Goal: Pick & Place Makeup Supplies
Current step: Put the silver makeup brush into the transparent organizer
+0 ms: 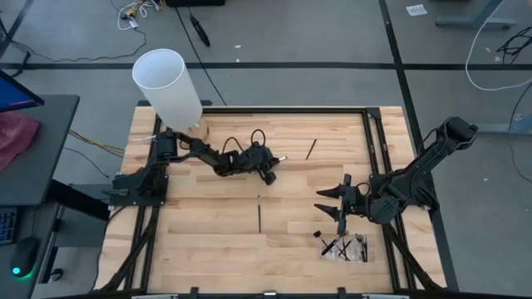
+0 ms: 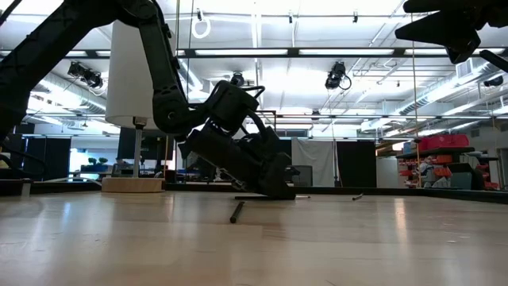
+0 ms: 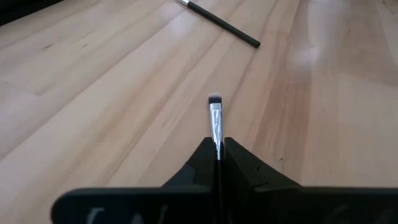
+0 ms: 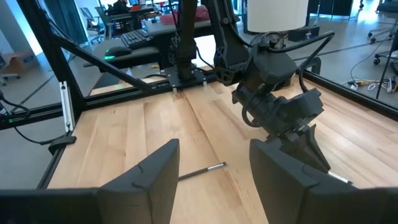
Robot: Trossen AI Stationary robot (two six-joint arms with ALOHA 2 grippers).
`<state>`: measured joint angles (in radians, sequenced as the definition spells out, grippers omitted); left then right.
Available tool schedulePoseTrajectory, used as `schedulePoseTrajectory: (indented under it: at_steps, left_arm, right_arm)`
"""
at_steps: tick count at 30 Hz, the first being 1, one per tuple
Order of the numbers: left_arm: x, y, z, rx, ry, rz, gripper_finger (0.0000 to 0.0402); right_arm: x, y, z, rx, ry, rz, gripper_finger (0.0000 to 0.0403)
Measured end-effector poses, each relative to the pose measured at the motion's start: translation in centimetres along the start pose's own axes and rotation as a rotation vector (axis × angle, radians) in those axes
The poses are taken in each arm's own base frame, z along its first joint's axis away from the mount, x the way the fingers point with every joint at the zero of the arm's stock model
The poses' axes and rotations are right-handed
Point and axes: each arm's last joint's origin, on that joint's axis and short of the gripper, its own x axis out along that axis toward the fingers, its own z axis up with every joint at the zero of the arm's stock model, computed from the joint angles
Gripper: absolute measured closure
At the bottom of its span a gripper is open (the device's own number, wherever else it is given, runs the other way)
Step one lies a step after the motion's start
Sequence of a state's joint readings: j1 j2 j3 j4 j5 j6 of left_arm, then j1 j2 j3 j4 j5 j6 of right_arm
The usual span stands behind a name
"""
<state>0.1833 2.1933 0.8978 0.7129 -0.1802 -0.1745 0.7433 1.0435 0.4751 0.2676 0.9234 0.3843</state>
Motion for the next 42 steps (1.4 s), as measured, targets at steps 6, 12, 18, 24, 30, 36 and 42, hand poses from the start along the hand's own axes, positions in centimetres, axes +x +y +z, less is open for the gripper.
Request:
schedulePoseTrajectory:
  at_steps: [6, 12, 18, 24, 30, 36, 42]
  left_arm:
    - [-0.7, -0.1, 1.1, -0.027, -0.011, -0.033, 0.0387]
    - [-1.8, -0.3, 2.3, -0.047, -0.021, -0.057, 0.0387]
    - [-2.9, -0.9, 4.3, -0.06, -0.089, -0.105, 0.0387]
    - [-4.4, -1.9, 6.4, -0.062, -0.173, -0.137, 0.0387]
    - [-6.8, -3.6, 8.9, -0.029, -0.299, -0.238, 0.0387]
    - [-9.4, -6.6, 10.6, 0.031, -0.432, -0.363, 0.0387]
    - [-11.5, -9.4, 11.2, 0.056, -0.553, -0.469, 0.0387]
  right_arm:
    - [0.0, 0.0, 0.0, 0.0, 0.0, 0.0, 0.0207]
    - [0.0, -0.1, -0.2, -0.01, 0.014, -0.005, 0.0207]
    - [0.1, -0.5, -1.0, 0.036, 0.07, -0.042, 0.0207]
    - [0.9, -1.5, -3.1, 0.081, 0.132, -0.076, 0.0207]
    - [2.0, -3.7, -6.5, 0.185, 0.124, -0.142, 0.0207]
    - [2.7, -4.9, -7.2, 0.229, -0.032, -0.097, 0.0207]
    - [3.8, -4.1, -5.3, 0.109, -0.187, 0.077, 0.0207]
